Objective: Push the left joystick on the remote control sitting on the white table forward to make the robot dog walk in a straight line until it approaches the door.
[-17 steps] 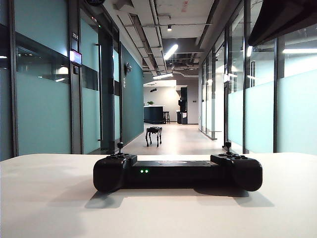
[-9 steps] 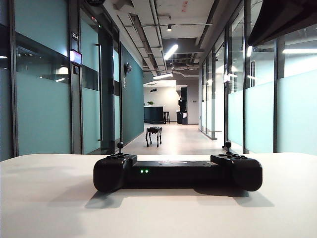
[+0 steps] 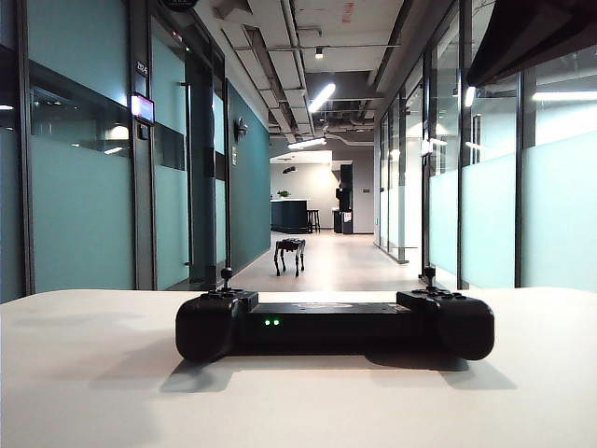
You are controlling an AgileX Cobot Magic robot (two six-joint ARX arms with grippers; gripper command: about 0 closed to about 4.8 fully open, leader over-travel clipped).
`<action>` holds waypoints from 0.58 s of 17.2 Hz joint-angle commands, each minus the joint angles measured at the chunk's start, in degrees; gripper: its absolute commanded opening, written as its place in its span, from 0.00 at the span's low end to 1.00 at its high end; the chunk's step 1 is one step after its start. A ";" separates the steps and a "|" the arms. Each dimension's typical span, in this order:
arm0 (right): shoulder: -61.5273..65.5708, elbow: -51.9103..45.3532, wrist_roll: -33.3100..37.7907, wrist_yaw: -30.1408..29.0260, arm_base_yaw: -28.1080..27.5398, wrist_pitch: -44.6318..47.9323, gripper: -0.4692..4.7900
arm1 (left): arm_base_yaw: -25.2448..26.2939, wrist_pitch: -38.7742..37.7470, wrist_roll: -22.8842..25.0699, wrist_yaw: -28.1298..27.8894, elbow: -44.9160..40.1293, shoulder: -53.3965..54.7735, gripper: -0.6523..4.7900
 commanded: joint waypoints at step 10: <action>-0.22 0.13 -0.15 0.11 0.00 1.01 0.09 | 0.00 4.02 0.57 2.58 0.20 0.00 0.11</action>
